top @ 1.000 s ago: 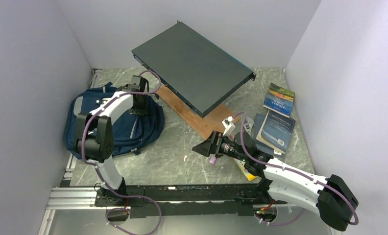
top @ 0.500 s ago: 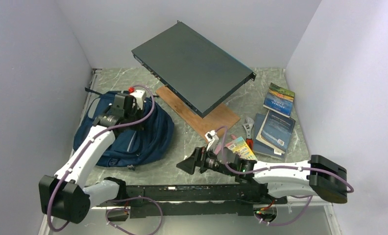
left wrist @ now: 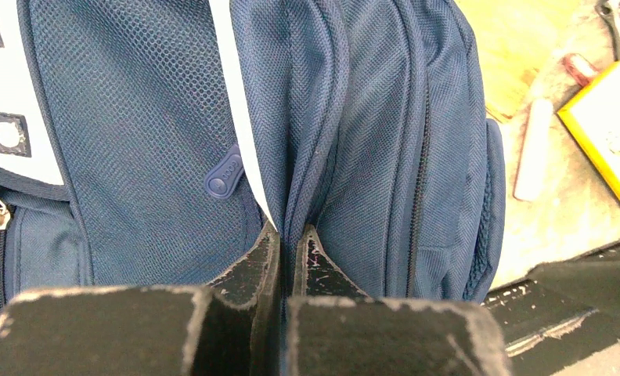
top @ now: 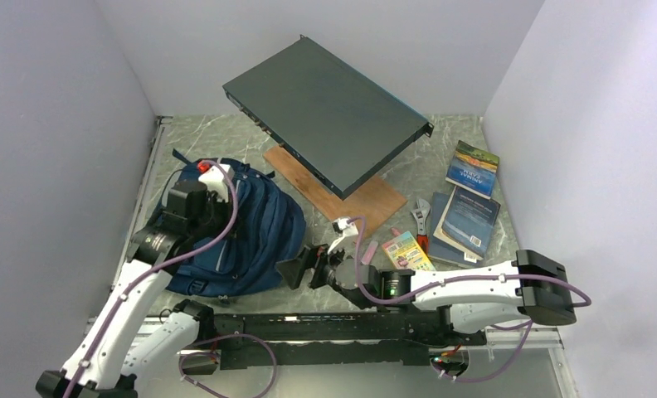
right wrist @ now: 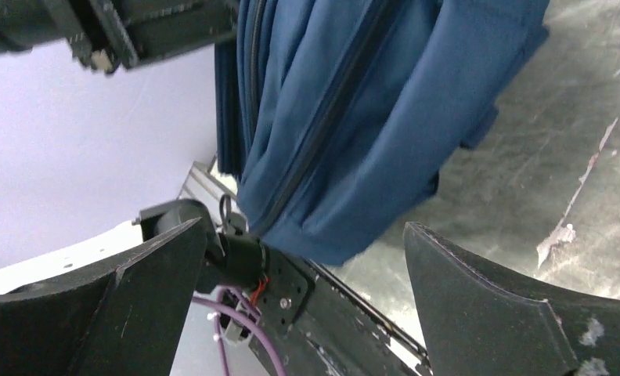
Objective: Pack the student bag
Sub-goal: Unzip the student bag at the center of the board.
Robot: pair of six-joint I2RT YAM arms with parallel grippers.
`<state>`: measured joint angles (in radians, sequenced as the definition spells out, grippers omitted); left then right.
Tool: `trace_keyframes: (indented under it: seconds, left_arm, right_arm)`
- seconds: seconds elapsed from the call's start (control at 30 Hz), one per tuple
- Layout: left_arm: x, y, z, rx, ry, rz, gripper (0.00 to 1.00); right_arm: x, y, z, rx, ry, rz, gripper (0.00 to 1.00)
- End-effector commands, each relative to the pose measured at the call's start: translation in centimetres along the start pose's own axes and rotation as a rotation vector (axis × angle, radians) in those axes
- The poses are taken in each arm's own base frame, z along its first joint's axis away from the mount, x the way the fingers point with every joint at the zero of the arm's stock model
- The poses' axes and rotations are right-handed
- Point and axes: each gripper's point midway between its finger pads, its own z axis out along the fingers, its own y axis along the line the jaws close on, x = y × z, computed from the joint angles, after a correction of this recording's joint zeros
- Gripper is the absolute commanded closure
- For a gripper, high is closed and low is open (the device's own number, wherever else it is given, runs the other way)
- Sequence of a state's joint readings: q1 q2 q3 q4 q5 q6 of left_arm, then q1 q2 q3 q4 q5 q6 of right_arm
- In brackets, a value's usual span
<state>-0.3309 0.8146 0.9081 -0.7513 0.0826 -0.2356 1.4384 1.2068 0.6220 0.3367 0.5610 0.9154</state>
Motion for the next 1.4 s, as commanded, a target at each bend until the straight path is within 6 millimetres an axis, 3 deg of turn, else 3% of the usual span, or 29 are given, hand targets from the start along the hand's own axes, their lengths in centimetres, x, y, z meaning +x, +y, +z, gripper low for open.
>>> trace_keyframes:
  seconds: [0.0, 0.2, 0.37, 0.53, 0.63, 0.93, 1.23, 1.27, 1.37]
  left_arm:
    - [-3.7, -1.9, -3.4, 0.074, -0.171, -0.042, 1.0]
    - [-6.0, -2.5, -7.1, 0.078, -0.241, -0.037, 1.0]
    - [-7.3, -2.2, -9.4, 0.048, -0.312, -0.068, 1.0]
    - [-8.7, -2.5, -10.8, 0.054, -0.367, -0.099, 1.0]
    - [-9.5, -2.6, -11.5, 0.055, -0.389, -0.113, 1.0]
    - [-10.2, -2.6, -12.8, 0.053, -0.433, -0.152, 1.0]
    - [-10.8, -3.4, -12.8, 0.091, -0.429, -0.167, 1.0]
    - [-10.9, -3.5, -12.9, 0.096, -0.431, -0.167, 1.0]
    - [-11.0, -3.9, -13.2, 0.116, -0.427, -0.167, 1.0]
  right_arm:
    - [-2.0, 0.7, 1.1, 0.088, -0.068, -0.054, 0.0]
    - [-2.5, 2.8, 3.0, 0.121, -0.066, -0.069, 0.0]
    - [-1.9, 2.9, 4.1, 0.18, -0.051, -0.031, 0.01]
    - [-2.6, 5.7, 4.7, 0.078, -0.062, -0.034, 0.17]
    - [-3.3, 6.7, 4.2, 0.062, -0.059, -0.071, 0.21]
    - [-1.9, 3.7, 1.5, 0.079, 0.01, -0.159, 0.07]
    - [-2.3, 4.8, 1.8, 0.041, 0.004, -0.159, 0.06]
    - [-2.4, 5.2, 2.0, 0.026, 0.0, -0.156, 0.09]
    - [-3.3, 7.4, 2.3, -0.058, -0.016, -0.168, 0.35]
